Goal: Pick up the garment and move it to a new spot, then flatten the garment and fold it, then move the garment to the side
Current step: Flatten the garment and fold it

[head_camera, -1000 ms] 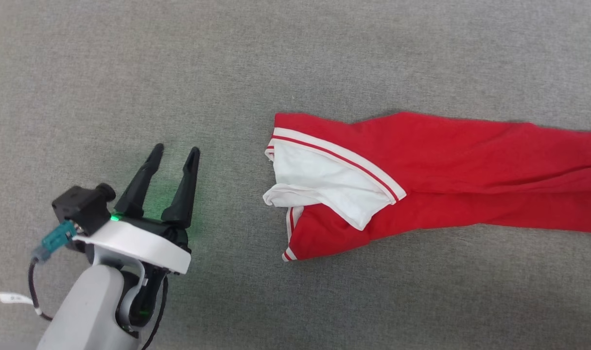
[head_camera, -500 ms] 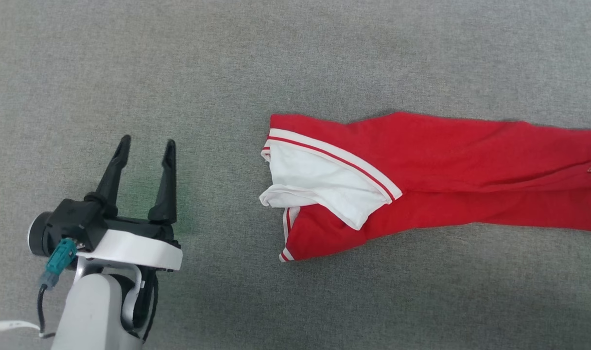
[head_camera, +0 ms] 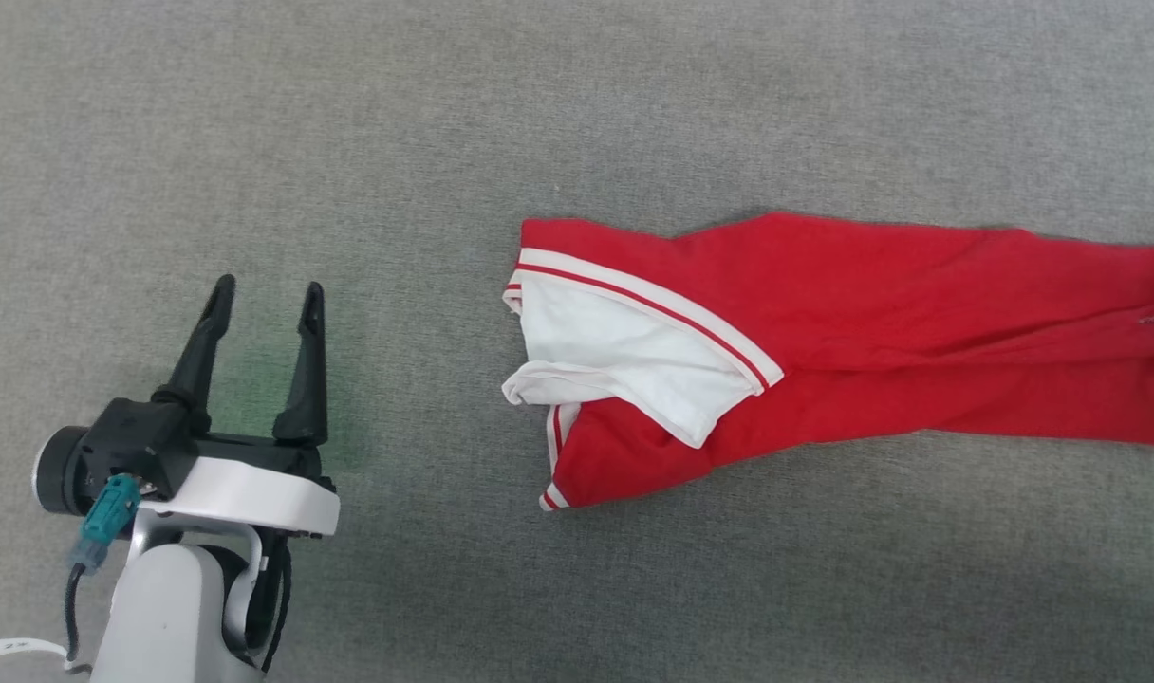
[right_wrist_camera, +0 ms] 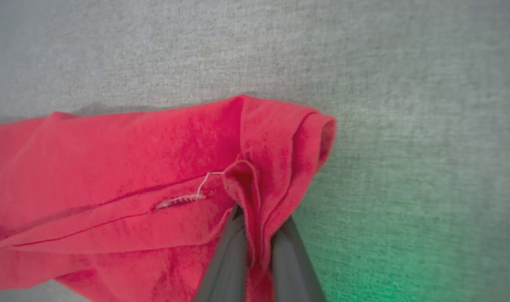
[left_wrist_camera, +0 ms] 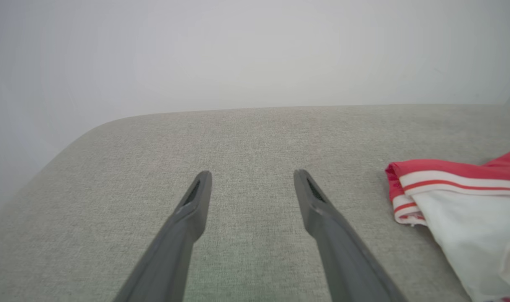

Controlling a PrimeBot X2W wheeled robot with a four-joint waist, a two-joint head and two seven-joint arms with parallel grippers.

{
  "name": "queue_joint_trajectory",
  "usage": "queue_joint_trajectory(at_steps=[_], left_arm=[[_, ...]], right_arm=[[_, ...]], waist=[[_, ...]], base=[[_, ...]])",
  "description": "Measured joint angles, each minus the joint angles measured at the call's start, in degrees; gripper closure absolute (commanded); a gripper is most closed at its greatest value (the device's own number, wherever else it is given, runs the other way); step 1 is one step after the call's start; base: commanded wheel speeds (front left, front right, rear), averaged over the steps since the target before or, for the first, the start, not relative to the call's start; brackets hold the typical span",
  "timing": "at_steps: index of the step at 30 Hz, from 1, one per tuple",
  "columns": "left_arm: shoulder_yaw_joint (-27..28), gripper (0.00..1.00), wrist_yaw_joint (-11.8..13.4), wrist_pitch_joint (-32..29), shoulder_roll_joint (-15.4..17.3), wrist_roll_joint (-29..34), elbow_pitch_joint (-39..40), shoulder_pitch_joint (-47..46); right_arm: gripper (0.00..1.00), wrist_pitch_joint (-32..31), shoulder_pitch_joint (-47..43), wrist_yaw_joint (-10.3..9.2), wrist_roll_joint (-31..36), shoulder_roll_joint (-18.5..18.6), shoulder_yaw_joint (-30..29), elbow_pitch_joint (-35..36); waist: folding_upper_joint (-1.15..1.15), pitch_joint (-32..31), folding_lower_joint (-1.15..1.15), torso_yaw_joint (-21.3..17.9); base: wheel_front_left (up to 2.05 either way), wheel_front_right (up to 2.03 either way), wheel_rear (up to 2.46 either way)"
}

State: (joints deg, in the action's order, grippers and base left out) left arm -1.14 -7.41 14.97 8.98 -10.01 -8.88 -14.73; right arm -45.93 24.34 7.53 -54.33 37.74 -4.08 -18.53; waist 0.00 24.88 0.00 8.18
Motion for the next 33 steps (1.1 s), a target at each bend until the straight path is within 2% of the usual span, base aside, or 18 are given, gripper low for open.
queue_joint_trajectory(at_steps=[6, 12, 21, 27, 33], left_arm=[[0.0, 0.00, 0.0, 0.0, 0.5, 0.3, 1.3, 0.8], [-0.7, 0.00, 0.0, 0.0, 2.1, -0.7, 2.5, 0.9], [-0.7, 0.00, 0.0, 0.0, 3.5, -1.2, 3.3, 0.8], [-1.2, 0.00, 0.0, 0.0, 3.9, -1.5, 2.8, 0.8], [-1.7, 0.00, 0.0, 0.0, 3.3, -1.4, 2.1, 0.9]], right_arm=[[1.00, 1.6, 0.4, 0.14, -0.1, 0.8, -3.1, -0.3], [1.00, 2.7, 0.2, 0.12, 0.2, 4.6, -8.7, -1.3], [1.00, 3.8, -0.4, -0.03, 0.3, 10.1, -20.4, -6.7], [1.00, 2.7, -1.7, -0.03, -0.7, 9.9, -20.6, -5.1], [1.00, 1.8, -5.8, -0.04, -3.0, 8.6, -16.4, 4.3]], waist=[[0.00, 0.2, 0.00, -1.6], [0.00, 0.6, 0.00, -3.4], [0.00, 1.0, 0.00, -4.8], [0.00, 0.3, 0.00, -5.0], [0.00, -0.9, 0.00, -4.6]], base=[[0.00, 0.00, 0.00], [0.00, 0.00, 0.00], [0.00, 0.00, 0.00], [0.00, 0.00, 0.00], [0.00, 0.00, 0.00]])
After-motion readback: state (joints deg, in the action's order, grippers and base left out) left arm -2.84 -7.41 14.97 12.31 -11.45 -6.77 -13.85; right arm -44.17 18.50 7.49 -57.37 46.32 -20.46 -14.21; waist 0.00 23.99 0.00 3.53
